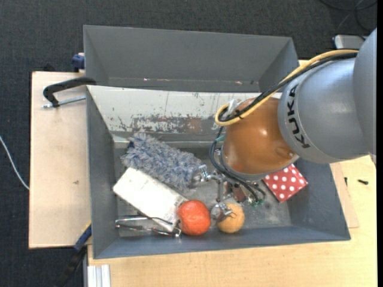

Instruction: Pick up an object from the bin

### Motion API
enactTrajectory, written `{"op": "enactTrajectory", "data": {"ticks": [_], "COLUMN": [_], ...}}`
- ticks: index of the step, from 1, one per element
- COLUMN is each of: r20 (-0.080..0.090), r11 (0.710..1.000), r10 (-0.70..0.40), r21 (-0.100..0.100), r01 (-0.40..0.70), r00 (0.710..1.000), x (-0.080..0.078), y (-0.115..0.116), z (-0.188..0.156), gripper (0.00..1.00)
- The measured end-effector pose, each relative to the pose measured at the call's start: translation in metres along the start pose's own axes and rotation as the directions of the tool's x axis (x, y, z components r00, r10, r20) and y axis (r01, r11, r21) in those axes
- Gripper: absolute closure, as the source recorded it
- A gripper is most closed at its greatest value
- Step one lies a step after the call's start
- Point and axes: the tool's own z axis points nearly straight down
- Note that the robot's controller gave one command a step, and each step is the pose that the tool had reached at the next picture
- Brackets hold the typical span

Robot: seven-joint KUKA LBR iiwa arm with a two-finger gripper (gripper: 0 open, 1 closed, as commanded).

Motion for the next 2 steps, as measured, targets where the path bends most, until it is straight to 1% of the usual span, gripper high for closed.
{"op": "enactTrajectory", "data": {"ticks": [1, 2], "r20": [-0.001, 0.000], "r11": [0.998, 0.982], "r10": [-0.061, -0.189], "r21": [0.003, 0.005], "r01": [0.061, 0.189], "r00": [0.998, 0.982], "x": [-0.003, -0.015], "y": [0.009, 0.047], "z": [0.005, 0.016], "gripper": [0.00, 0.00]}}
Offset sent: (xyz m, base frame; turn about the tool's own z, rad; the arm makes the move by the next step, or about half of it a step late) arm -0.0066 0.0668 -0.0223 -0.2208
